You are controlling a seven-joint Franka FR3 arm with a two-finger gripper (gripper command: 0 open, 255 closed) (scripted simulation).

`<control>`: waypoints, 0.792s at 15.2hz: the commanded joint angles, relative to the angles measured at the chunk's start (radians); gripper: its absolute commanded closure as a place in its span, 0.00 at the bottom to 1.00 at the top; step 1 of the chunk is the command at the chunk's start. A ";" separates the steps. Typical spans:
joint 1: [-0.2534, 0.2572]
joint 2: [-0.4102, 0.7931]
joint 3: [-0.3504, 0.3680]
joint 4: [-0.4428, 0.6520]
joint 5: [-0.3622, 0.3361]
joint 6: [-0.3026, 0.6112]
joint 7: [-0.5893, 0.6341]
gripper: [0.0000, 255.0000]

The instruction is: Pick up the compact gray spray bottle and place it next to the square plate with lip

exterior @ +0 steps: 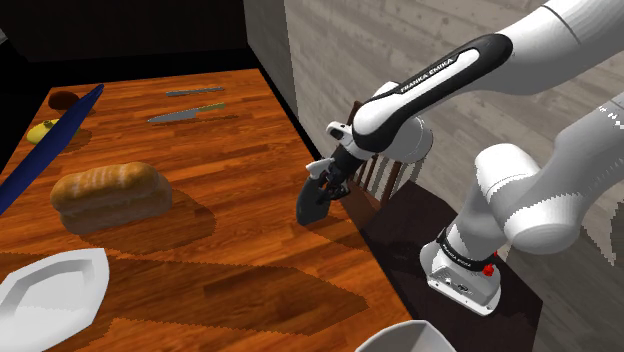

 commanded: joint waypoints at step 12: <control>-0.175 -0.190 0.116 0.018 -0.271 -0.194 0.271 1.00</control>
